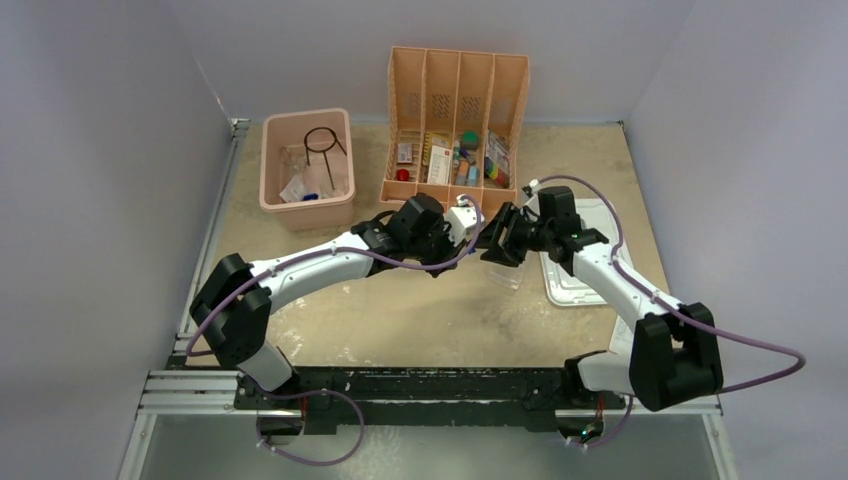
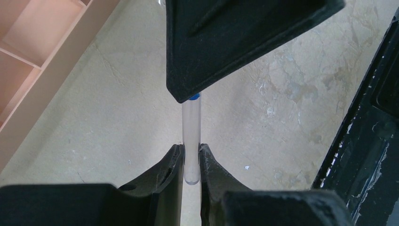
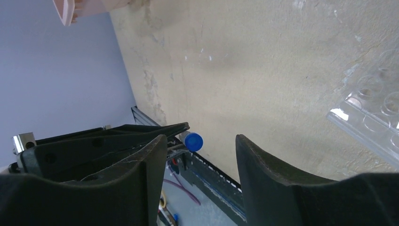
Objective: Organize the chemistry lab equipment
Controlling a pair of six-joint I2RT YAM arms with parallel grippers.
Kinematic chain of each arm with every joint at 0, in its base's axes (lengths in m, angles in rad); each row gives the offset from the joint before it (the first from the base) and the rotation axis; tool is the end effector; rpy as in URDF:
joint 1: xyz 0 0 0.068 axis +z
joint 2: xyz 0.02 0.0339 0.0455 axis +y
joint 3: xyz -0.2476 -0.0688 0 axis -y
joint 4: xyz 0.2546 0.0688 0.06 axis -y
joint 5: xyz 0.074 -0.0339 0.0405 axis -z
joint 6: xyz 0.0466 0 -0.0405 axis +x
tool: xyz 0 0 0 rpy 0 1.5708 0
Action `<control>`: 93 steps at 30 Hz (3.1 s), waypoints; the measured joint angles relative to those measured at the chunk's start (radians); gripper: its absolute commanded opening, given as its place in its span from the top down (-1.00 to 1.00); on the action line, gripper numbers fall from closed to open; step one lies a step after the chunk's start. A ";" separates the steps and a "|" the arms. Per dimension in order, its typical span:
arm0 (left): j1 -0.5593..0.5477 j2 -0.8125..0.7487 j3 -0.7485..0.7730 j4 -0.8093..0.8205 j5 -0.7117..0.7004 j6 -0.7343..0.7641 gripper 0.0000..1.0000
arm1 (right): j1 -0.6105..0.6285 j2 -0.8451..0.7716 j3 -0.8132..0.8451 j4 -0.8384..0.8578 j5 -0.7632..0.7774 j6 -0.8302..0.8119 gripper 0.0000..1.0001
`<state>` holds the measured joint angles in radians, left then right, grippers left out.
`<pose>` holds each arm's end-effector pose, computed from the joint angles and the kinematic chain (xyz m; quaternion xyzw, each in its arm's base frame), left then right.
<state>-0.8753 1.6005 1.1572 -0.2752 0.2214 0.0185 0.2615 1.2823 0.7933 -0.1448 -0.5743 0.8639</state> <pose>0.2312 -0.2929 0.2274 0.4323 0.7964 -0.2622 0.3319 0.2771 0.1004 0.2172 0.1317 0.8551 0.4448 0.2315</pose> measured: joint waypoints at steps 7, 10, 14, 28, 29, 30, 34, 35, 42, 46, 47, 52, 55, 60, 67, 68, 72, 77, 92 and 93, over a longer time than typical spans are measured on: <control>0.005 0.000 0.000 0.003 0.012 0.000 0.81 | 0.000 0.048 0.000 0.019 -0.051 0.013 0.20; 0.006 0.000 0.001 0.004 0.014 0.000 0.81 | 0.000 0.053 0.000 0.038 -0.069 0.020 0.31; 0.012 0.000 0.002 0.004 0.017 0.000 0.81 | 0.000 0.054 0.000 0.061 -0.077 0.036 0.40; 0.027 0.000 0.014 -0.011 0.027 0.001 0.16 | -0.005 0.078 0.001 0.115 -0.123 0.054 0.68; 0.030 0.000 0.014 -0.011 0.027 -0.001 -0.08 | -0.005 0.078 0.005 0.101 -0.116 0.047 0.68; 0.030 0.000 0.014 -0.010 0.027 0.002 -0.27 | -0.005 0.078 0.010 0.087 -0.106 0.036 0.68; 0.036 -0.016 0.014 -0.006 0.025 -0.008 -0.43 | -0.004 0.067 0.058 -0.030 -0.003 -0.037 0.67; 0.039 -0.024 0.013 -0.002 0.023 -0.008 -0.46 | -0.004 0.061 0.074 -0.063 0.027 -0.058 0.67; 0.100 -0.119 -0.039 0.075 0.000 -0.053 -0.47 | -0.004 -0.004 0.260 -0.340 0.354 -0.255 0.67; 0.150 -0.153 -0.090 0.135 -0.017 -0.114 -0.47 | -0.004 -0.028 0.306 -0.421 0.562 -0.327 0.67; 0.158 -0.156 -0.101 0.147 -0.023 -0.127 -0.46 | -0.004 -0.032 0.311 -0.431 0.597 -0.340 0.67; 0.163 -0.157 -0.133 0.172 -0.028 -0.178 -0.45 | 0.033 -0.057 0.312 -0.431 0.775 -0.391 0.68; 0.161 -0.157 -0.140 0.185 -0.027 -0.197 -0.45 | 0.113 -0.058 0.312 -0.415 0.896 -0.414 0.69; 0.161 -0.157 -0.142 0.198 -0.028 -0.218 -0.45 | 0.227 -0.020 0.312 -0.375 1.037 -0.422 0.70; 0.161 -0.157 -0.154 0.208 -0.039 -0.226 -0.43 | 0.268 0.018 0.291 -0.336 1.161 -0.363 0.71; 0.161 -0.157 -0.156 0.207 -0.043 -0.227 -0.43 | 0.272 0.023 0.288 -0.330 1.167 -0.351 0.71; 0.162 -0.158 -0.158 0.208 -0.071 -0.229 -0.43 | 0.284 0.039 0.249 -0.281 1.184 -0.299 0.71; 0.162 -0.191 -0.185 0.207 -0.166 -0.253 -0.42 | 0.296 0.058 0.205 -0.233 1.194 -0.255 0.71; 0.164 -0.260 -0.240 0.272 -0.328 -0.386 -0.43 | 0.310 0.153 0.198 -0.185 1.265 -0.158 0.71; 0.164 -0.260 -0.240 0.274 -0.330 -0.388 -0.42 | 0.310 0.153 0.198 -0.184 1.266 -0.156 0.71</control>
<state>-0.7116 1.3403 0.9176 -0.0017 -0.1085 -0.3695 0.5713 1.4357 0.9916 -0.3286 0.6918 0.7082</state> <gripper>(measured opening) 0.714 0.172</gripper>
